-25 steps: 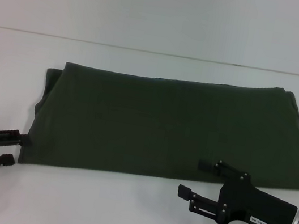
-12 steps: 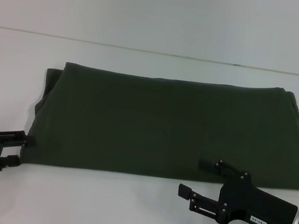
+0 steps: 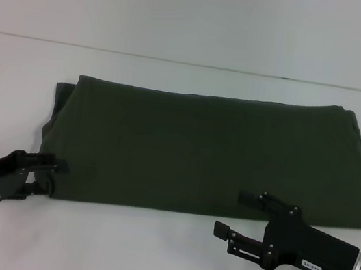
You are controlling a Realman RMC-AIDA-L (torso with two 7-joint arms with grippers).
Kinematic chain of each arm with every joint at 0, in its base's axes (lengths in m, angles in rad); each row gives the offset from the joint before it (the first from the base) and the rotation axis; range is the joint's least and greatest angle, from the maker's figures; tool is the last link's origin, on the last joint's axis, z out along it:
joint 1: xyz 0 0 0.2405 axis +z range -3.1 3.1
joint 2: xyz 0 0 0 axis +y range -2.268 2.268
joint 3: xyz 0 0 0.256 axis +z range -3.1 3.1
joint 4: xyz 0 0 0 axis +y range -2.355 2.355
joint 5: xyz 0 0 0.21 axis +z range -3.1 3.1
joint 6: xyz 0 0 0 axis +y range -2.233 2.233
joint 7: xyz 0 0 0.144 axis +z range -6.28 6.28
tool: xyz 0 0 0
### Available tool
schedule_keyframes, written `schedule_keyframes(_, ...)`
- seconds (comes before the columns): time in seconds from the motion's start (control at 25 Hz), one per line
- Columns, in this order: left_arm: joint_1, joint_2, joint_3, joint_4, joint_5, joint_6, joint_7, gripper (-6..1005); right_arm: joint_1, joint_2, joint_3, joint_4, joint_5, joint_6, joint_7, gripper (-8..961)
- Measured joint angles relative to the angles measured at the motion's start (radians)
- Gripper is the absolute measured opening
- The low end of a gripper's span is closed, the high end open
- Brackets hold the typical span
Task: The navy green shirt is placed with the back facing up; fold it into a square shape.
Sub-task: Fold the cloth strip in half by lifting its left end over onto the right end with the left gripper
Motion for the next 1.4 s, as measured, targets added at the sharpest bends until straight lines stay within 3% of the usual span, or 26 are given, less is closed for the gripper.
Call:
schedule_keyframes(0.68, -0.011, 0.001, 0.046, 0.017, 0.006, -0.039, 0.002, 735, -0.006, 0.000, 0.005, 0.000, 0.001, -0.018, 0.000, 852)
schedule_keyframes(1.08, -0.026, 0.002, 0.107, 0.023, 0.008, -0.054, -0.007, 500, -0.006, -0.001, 0.005, 0.000, 0.002, -0.029, 0.000, 852)
schedule_keyframes(1.2, -0.026, 0.002, 0.108, 0.023, 0.008, -0.058, -0.010, 275, -0.006, -0.002, 0.005, 0.000, 0.002, -0.032, 0.000, 852)
schedule_keyframes(1.4, -0.028, 0.002, 0.109, 0.023, 0.008, -0.063, -0.011, 164, -0.005, -0.002, 0.005, -0.002, 0.002, -0.035, 0.004, 852)
